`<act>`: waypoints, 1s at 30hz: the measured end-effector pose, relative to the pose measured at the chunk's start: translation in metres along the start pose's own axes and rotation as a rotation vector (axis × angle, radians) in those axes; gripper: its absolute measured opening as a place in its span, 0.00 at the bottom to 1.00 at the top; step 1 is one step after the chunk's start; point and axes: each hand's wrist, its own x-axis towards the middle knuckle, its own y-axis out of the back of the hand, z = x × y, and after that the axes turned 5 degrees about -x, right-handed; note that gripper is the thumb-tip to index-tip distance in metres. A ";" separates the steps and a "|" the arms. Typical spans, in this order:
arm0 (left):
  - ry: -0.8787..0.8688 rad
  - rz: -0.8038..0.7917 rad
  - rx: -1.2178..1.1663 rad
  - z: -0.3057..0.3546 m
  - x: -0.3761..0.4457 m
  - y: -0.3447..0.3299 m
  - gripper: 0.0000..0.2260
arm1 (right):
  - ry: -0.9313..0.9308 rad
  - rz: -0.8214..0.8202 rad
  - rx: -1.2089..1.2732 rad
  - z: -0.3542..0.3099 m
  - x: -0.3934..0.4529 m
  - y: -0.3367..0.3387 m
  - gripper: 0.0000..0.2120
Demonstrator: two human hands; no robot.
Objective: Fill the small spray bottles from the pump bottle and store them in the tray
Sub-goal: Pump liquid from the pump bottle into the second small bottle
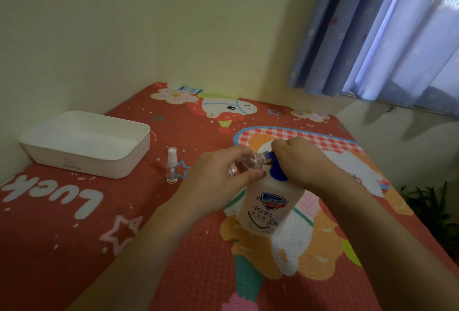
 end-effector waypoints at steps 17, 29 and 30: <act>-0.028 -0.006 -0.039 0.009 0.004 0.004 0.11 | 0.001 -0.074 0.054 0.005 -0.003 0.014 0.05; -0.013 -0.014 -0.005 0.002 0.000 0.001 0.09 | 0.009 -0.022 0.004 0.001 0.001 0.001 0.04; -0.015 -0.013 -0.002 0.002 0.000 0.001 0.09 | 0.009 -0.018 0.003 0.001 0.001 0.001 0.02</act>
